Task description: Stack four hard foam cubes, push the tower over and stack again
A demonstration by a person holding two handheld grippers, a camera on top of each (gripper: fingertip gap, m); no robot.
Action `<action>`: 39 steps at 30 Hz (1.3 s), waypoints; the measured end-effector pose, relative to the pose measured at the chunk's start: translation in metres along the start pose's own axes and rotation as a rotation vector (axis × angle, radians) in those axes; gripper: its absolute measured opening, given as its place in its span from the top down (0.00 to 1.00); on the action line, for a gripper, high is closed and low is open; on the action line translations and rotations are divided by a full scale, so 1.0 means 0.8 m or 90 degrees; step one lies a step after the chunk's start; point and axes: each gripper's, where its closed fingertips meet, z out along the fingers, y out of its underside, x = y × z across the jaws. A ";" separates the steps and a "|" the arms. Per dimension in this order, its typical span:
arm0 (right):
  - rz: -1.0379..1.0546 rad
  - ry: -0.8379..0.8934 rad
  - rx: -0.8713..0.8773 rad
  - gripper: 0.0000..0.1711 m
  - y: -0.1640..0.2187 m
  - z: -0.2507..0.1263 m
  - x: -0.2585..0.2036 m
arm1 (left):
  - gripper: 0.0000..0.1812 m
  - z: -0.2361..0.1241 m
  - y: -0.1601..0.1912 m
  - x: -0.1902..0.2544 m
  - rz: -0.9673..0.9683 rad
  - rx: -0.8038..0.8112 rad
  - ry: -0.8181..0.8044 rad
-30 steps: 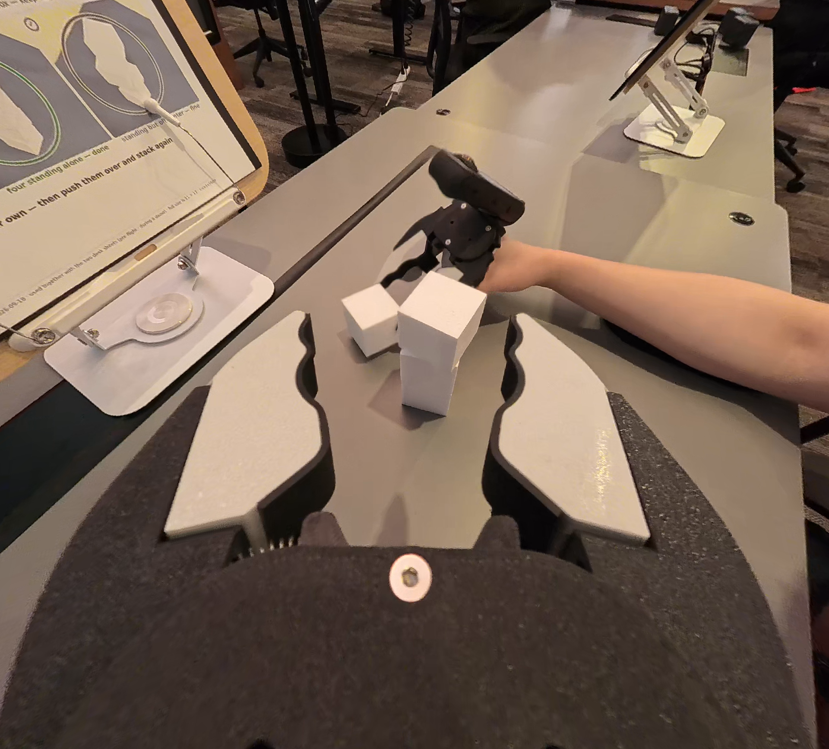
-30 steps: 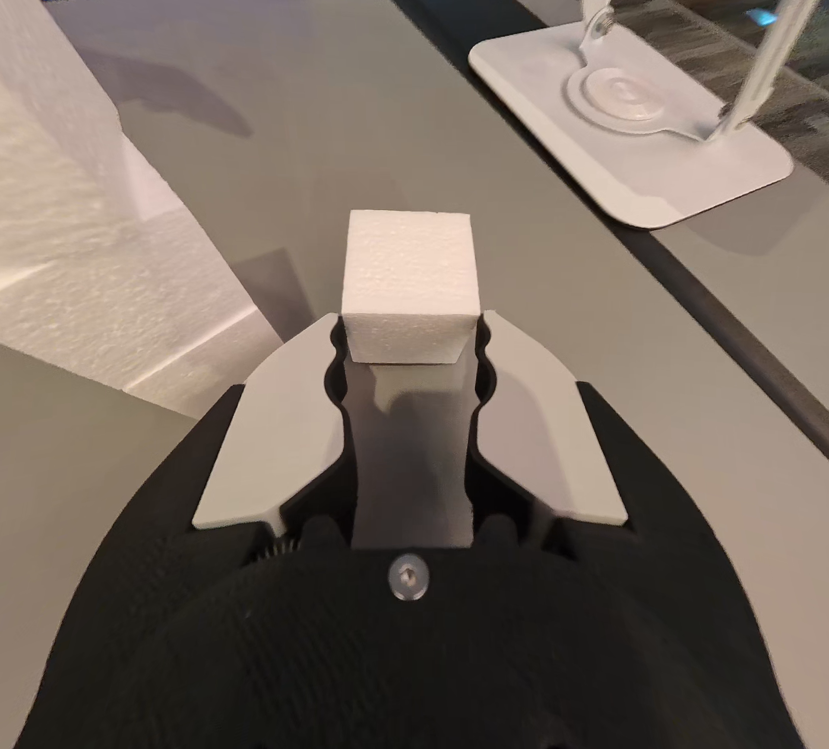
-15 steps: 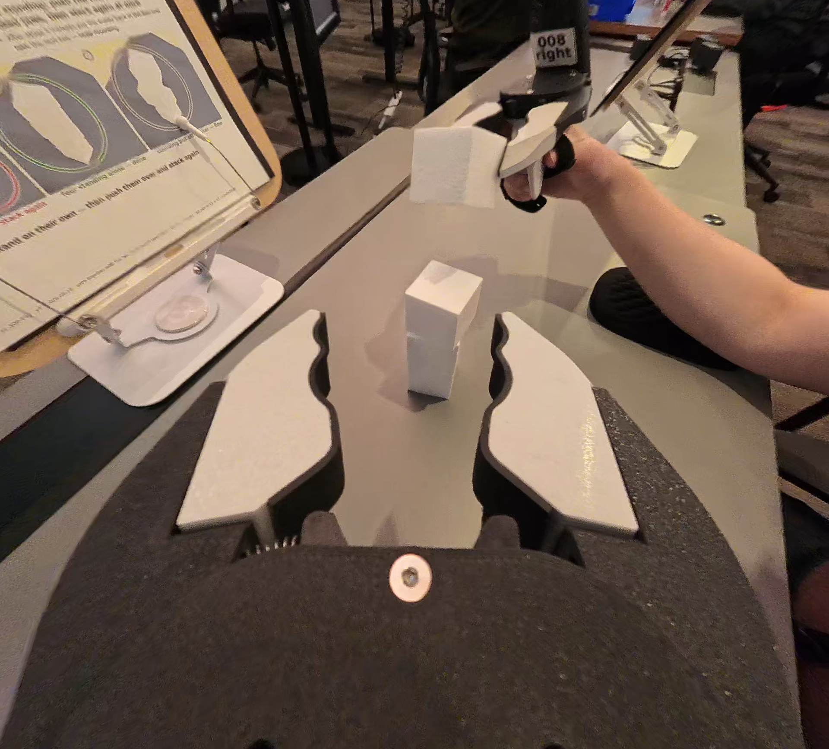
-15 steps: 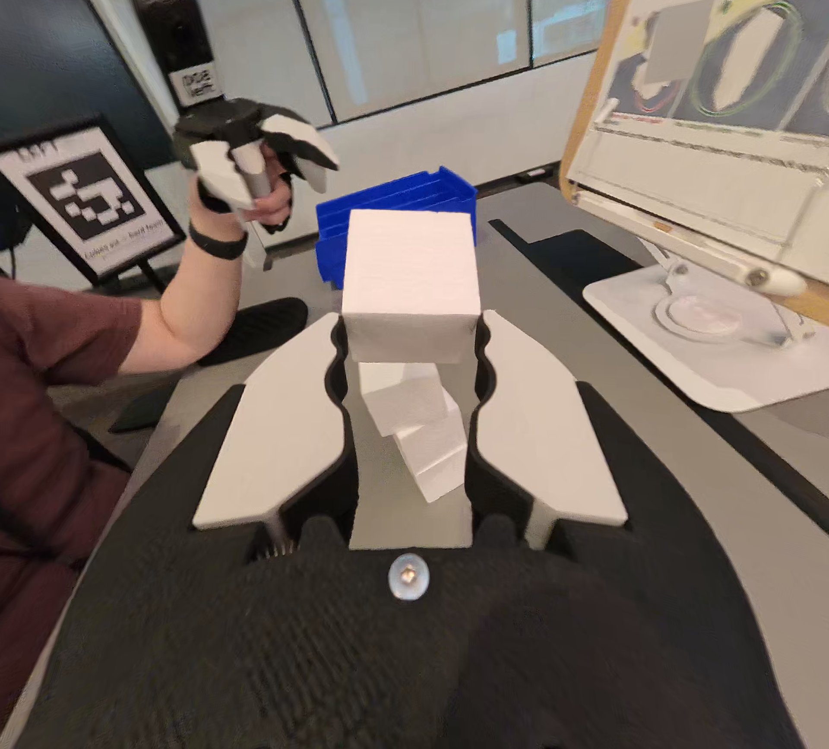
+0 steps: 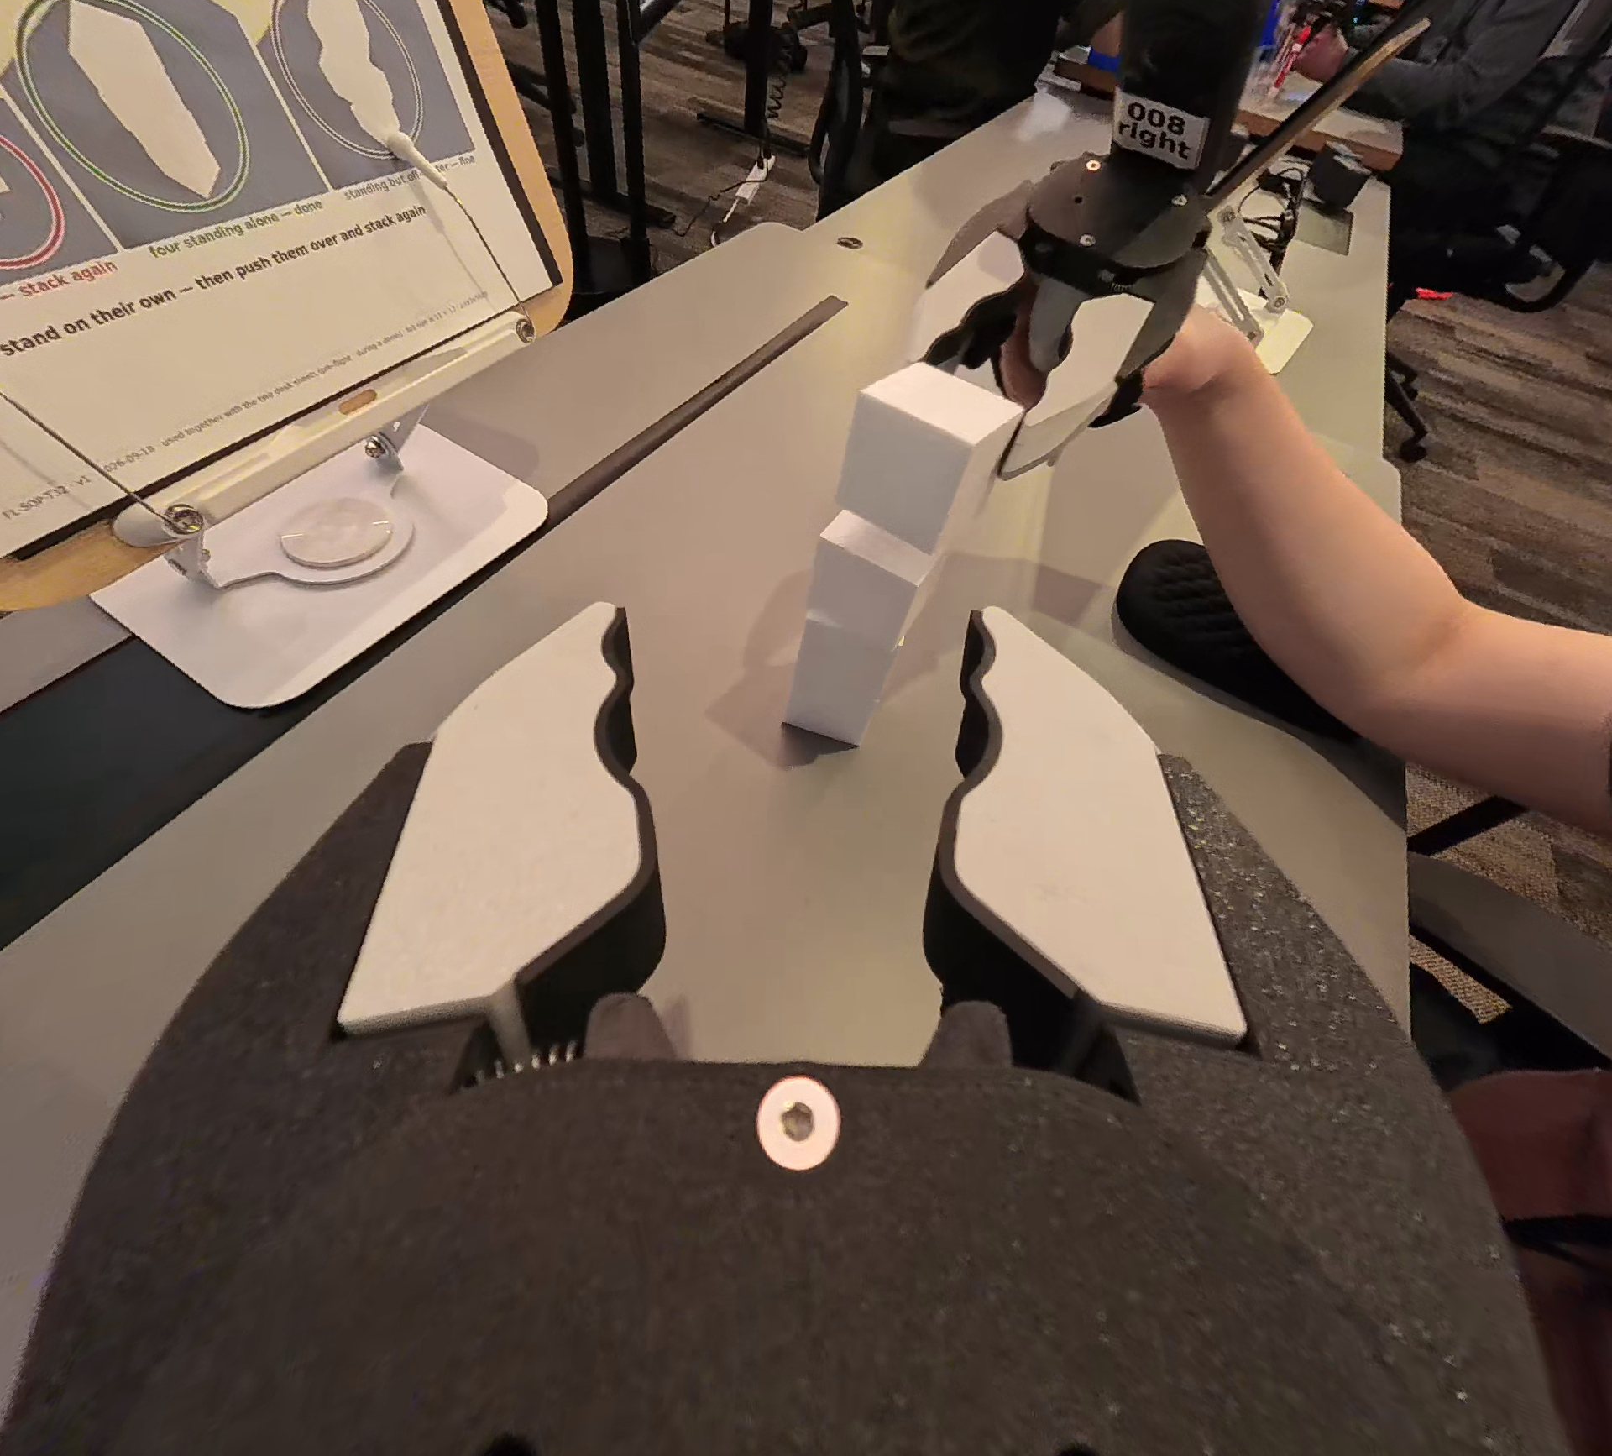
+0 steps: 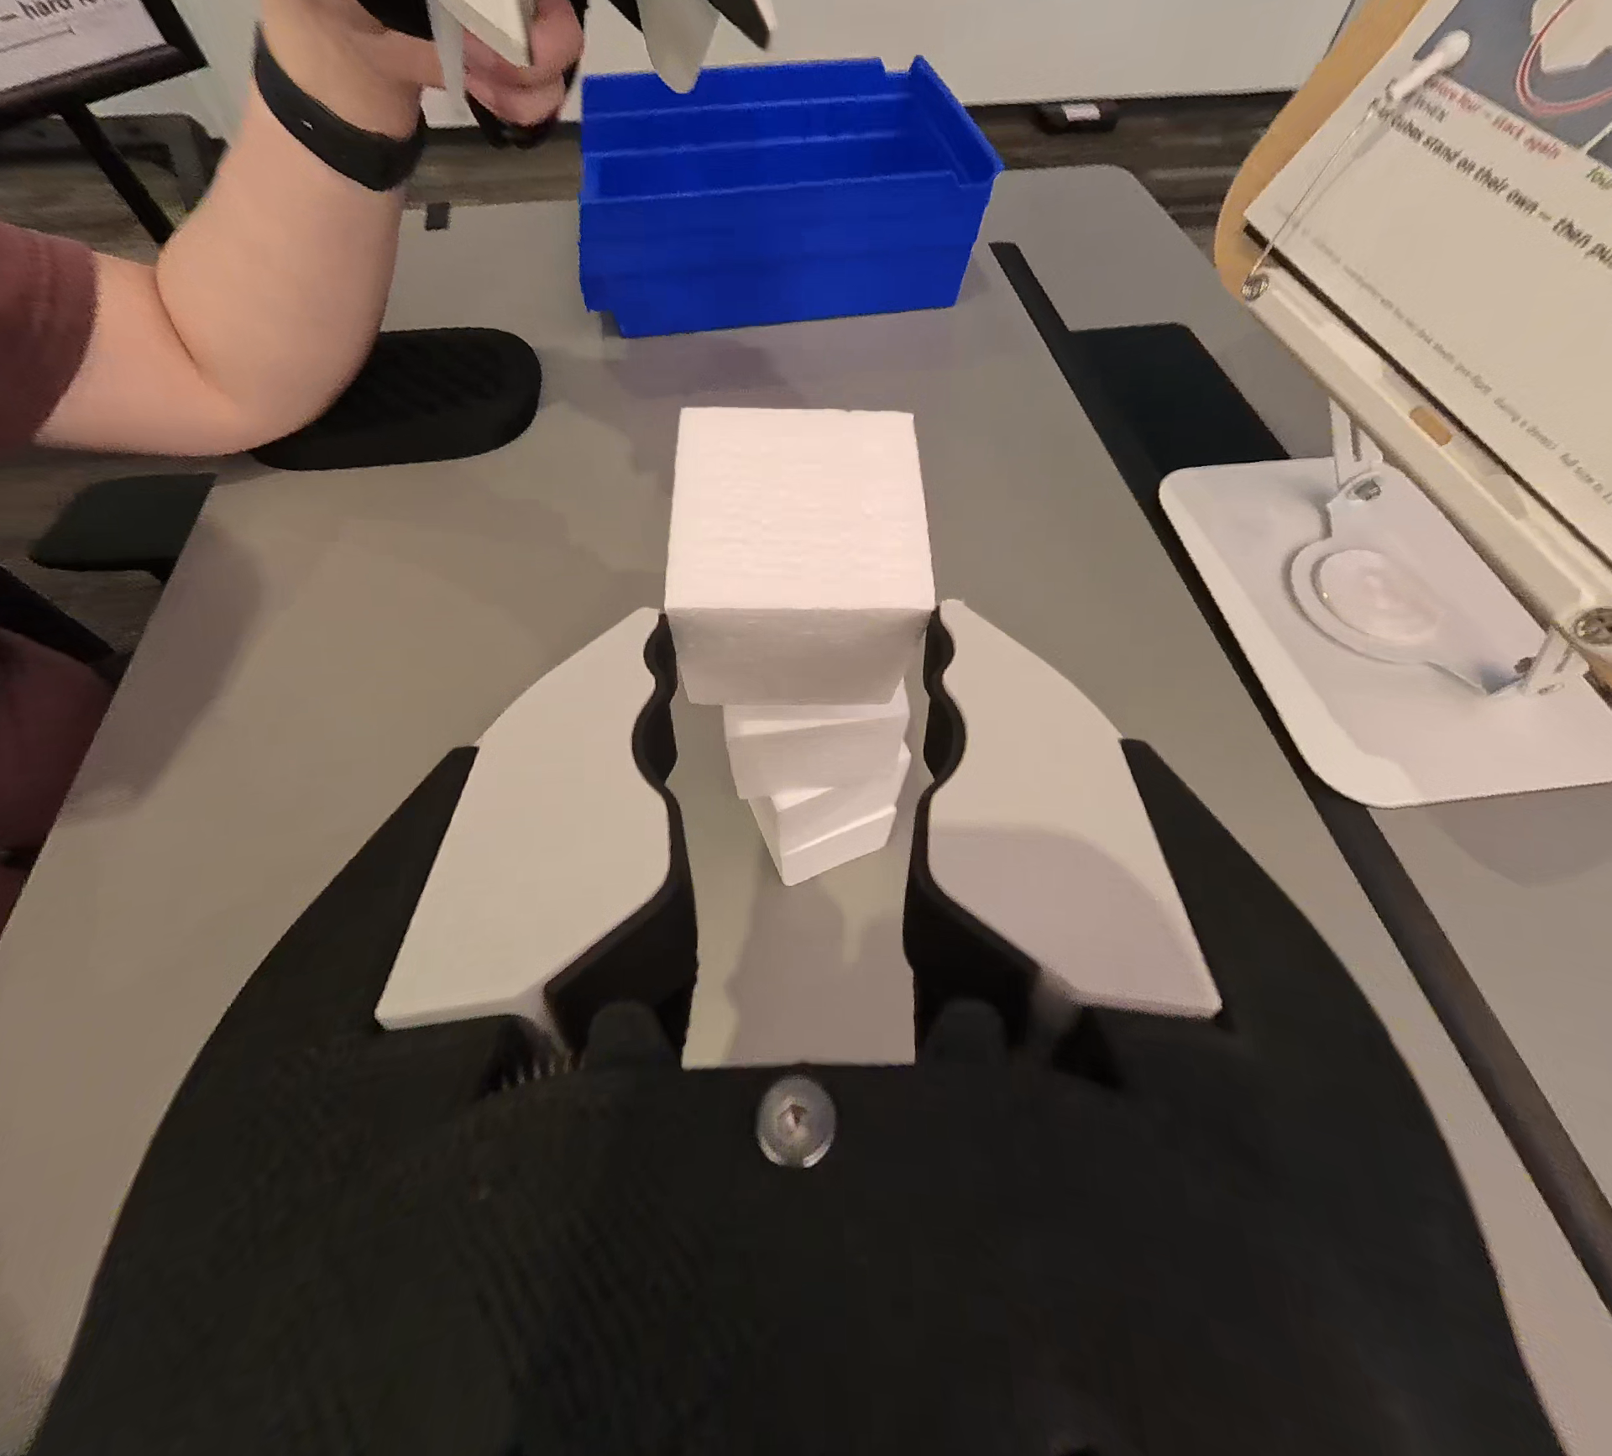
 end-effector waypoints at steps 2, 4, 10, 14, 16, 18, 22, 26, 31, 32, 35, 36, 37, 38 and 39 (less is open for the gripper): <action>0.011 0.003 -0.018 0.67 0.005 0.003 0.003 | 0.60 0.000 0.001 0.001 0.004 -0.003 0.000; 0.017 -0.003 -0.023 0.67 0.007 0.004 0.002 | 0.60 0.000 0.000 0.002 0.007 -0.003 -0.001; -0.011 0.012 -0.048 0.67 0.013 0.008 0.004 | 0.60 0.003 0.000 0.005 0.009 -0.006 0.006; -0.016 0.015 -0.047 0.67 0.013 0.009 0.005 | 0.60 0.006 0.002 0.006 0.010 -0.011 0.007; -0.023 0.018 -0.047 0.67 0.013 0.009 0.005 | 0.60 0.007 0.002 0.007 0.011 -0.012 0.010; -0.036 0.021 -0.043 0.67 0.012 0.009 0.005 | 0.60 0.009 0.003 0.008 0.011 -0.014 0.012; -0.054 0.027 -0.015 0.62 0.004 0.004 0.003 | 0.59 0.014 0.006 0.009 0.013 -0.019 0.014; -0.042 0.032 0.032 0.58 -0.008 -0.018 0.001 | 0.59 0.020 0.013 0.004 0.010 -0.032 0.008; 0.004 0.083 0.097 0.56 -0.016 -0.059 0.019 | 0.59 0.026 0.016 -0.005 0.011 -0.027 -0.007; 0.022 0.097 0.115 0.56 -0.018 -0.067 0.025 | 0.58 0.027 0.016 -0.008 0.009 -0.023 -0.010; 0.070 0.129 0.153 0.54 -0.020 -0.087 0.037 | 0.58 0.035 0.015 -0.013 0.007 -0.012 -0.021; 0.074 0.145 0.152 0.54 -0.019 -0.092 0.041 | 0.59 0.038 0.016 -0.014 0.008 -0.013 -0.024; 0.068 0.166 0.150 0.54 -0.018 -0.096 0.045 | 0.59 0.041 0.018 -0.014 0.010 -0.017 -0.025; 0.055 0.184 0.151 0.54 -0.019 -0.100 0.048 | 0.59 0.043 0.017 -0.013 0.017 -0.016 -0.027; 0.041 0.205 0.156 0.54 -0.022 -0.105 0.051 | 0.59 0.044 0.016 -0.013 0.026 -0.011 -0.032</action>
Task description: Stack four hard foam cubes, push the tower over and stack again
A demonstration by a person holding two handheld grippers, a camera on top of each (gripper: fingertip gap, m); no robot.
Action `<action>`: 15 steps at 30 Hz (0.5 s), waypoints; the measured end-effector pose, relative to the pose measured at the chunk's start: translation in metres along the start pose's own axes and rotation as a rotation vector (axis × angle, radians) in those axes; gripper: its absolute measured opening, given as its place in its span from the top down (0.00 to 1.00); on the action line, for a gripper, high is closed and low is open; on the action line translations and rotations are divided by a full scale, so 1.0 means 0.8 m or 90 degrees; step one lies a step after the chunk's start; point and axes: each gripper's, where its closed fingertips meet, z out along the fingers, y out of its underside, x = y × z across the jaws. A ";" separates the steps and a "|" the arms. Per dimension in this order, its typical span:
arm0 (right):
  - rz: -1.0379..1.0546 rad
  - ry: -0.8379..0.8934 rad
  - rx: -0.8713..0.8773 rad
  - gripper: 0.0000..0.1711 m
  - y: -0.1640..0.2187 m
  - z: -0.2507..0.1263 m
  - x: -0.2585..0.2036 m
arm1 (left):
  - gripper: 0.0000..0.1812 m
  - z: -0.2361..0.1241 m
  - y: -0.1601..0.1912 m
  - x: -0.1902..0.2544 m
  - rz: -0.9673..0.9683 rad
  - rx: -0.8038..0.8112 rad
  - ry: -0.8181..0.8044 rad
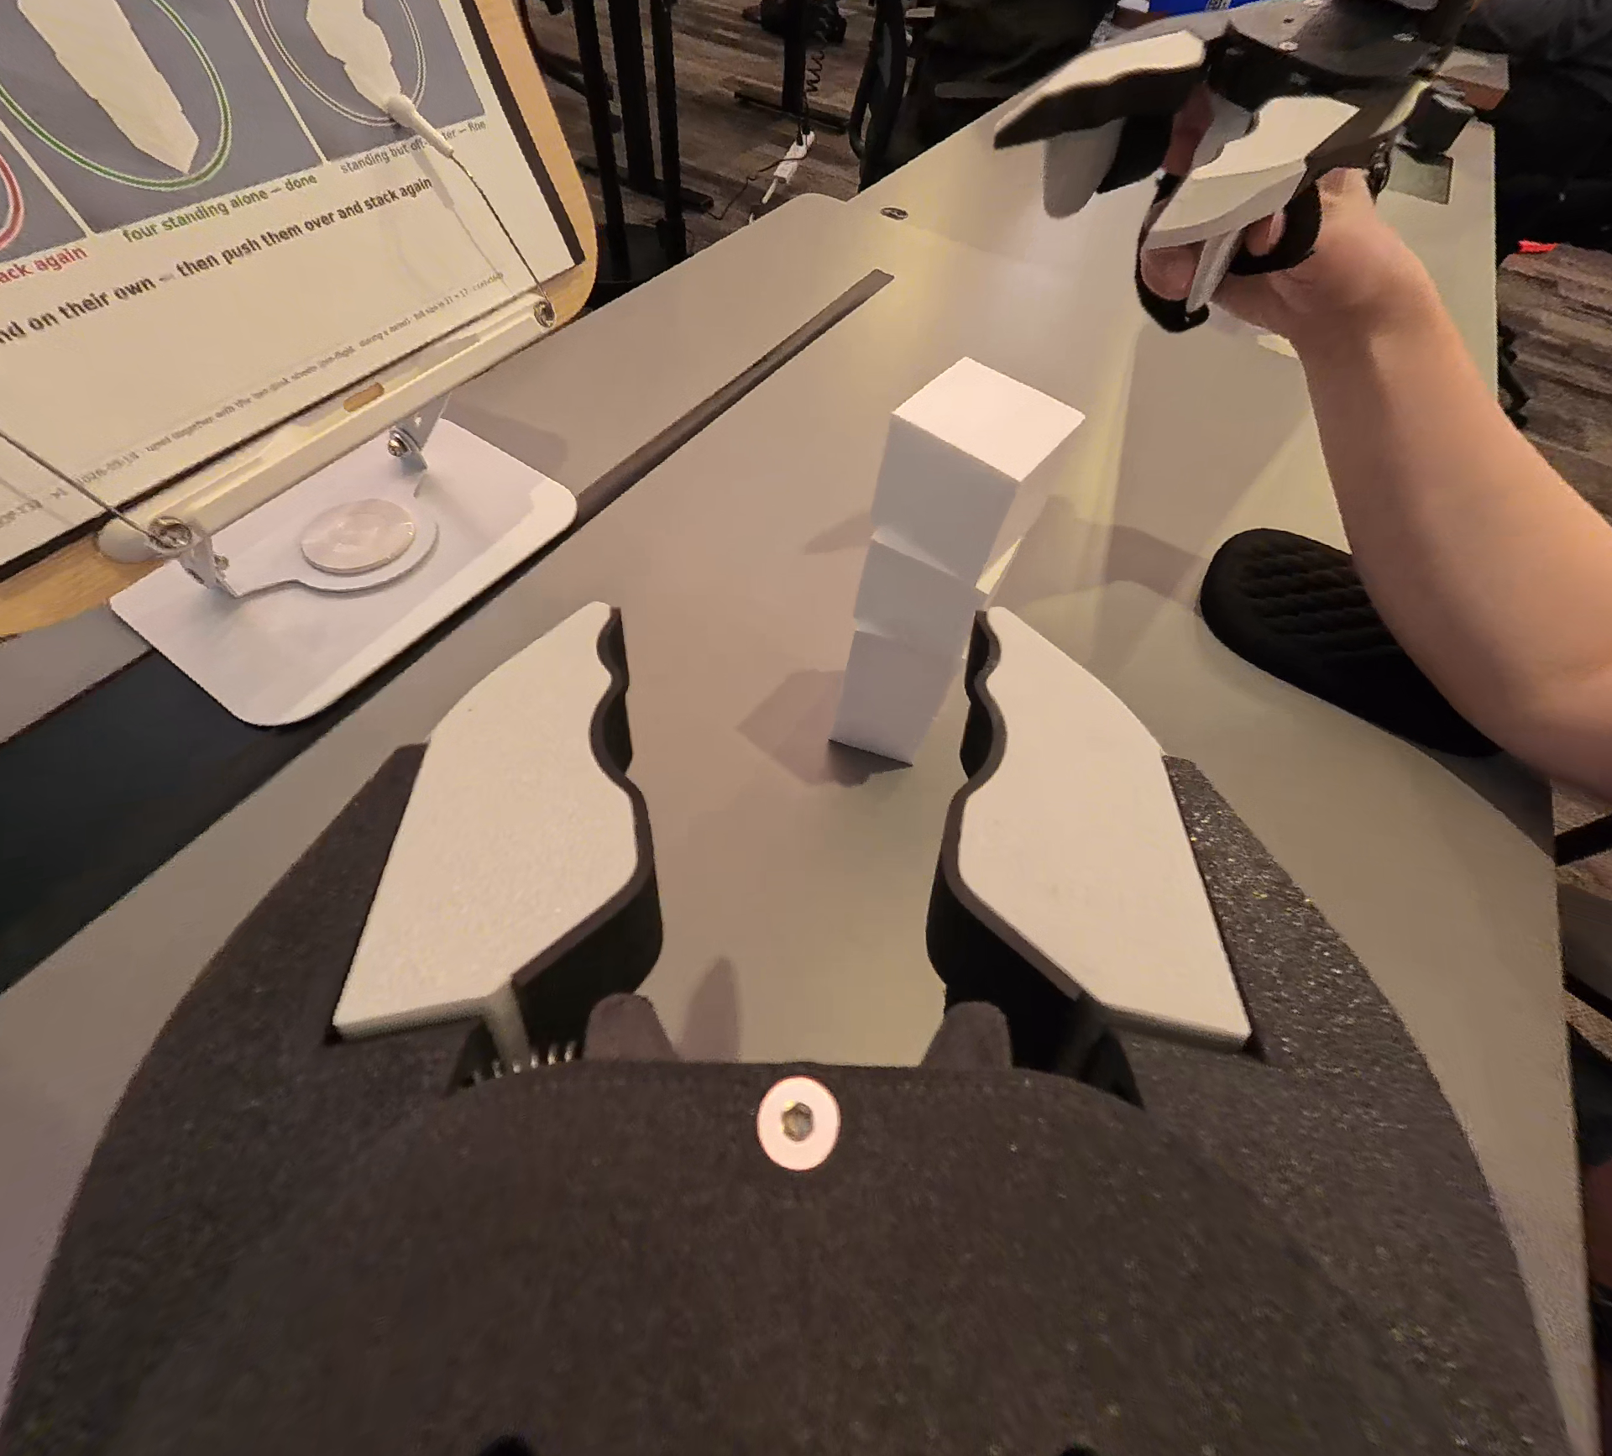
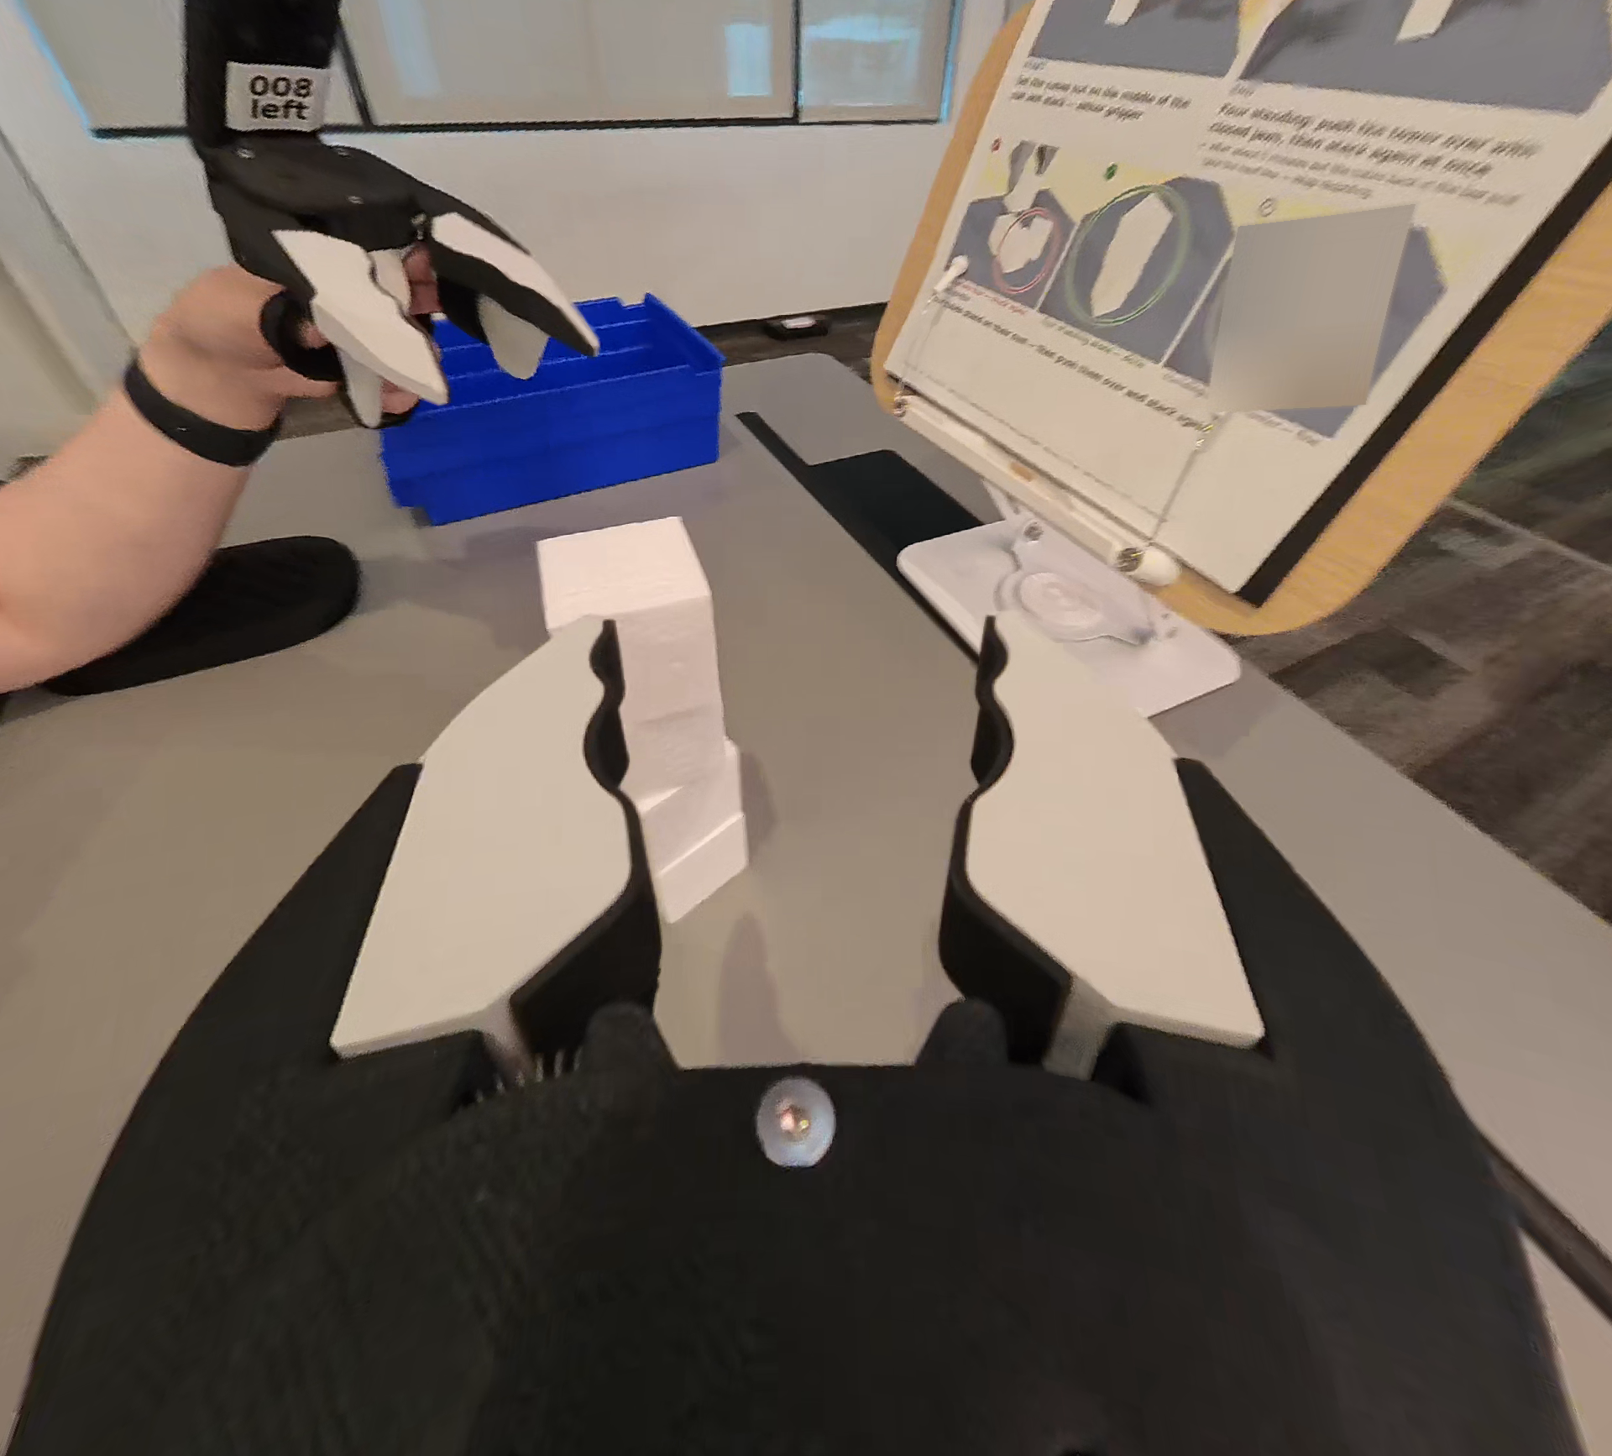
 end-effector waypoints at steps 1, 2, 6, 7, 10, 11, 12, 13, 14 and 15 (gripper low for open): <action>-0.013 0.017 0.010 0.53 -0.004 -0.003 0.003 | 0.59 0.000 -0.003 0.000 0.009 0.009 -0.009; -0.026 0.025 0.023 0.52 -0.008 -0.005 0.002 | 0.59 -0.001 -0.007 0.000 0.019 0.021 -0.017; -0.052 0.032 0.070 0.50 -0.021 -0.013 -0.003 | 0.56 -0.013 -0.029 -0.001 0.038 0.093 -0.046; -0.044 0.032 0.069 0.50 -0.021 -0.013 -0.003 | 0.55 -0.017 -0.034 -0.003 0.036 0.113 -0.052; -0.019 0.025 0.081 0.50 -0.025 -0.016 -0.003 | 0.51 -0.025 -0.045 -0.006 0.023 0.169 -0.052; -0.014 0.022 0.090 0.51 -0.027 -0.018 -0.003 | 0.49 -0.027 -0.047 -0.006 0.016 0.185 -0.046; -0.011 0.018 0.098 0.52 -0.029 -0.019 -0.004 | 0.48 -0.028 -0.048 -0.005 0.010 0.195 -0.035; -0.006 0.018 0.103 0.54 -0.031 -0.021 -0.004 | 0.49 -0.028 -0.049 -0.003 0.006 0.201 -0.025; 0.000 0.016 0.105 0.55 -0.032 -0.022 -0.005 | 0.48 -0.028 -0.049 -0.002 0.003 0.203 -0.020; 0.003 0.013 0.107 0.57 -0.033 -0.024 -0.006 | 0.48 -0.028 -0.048 -0.002 0.004 0.204 -0.016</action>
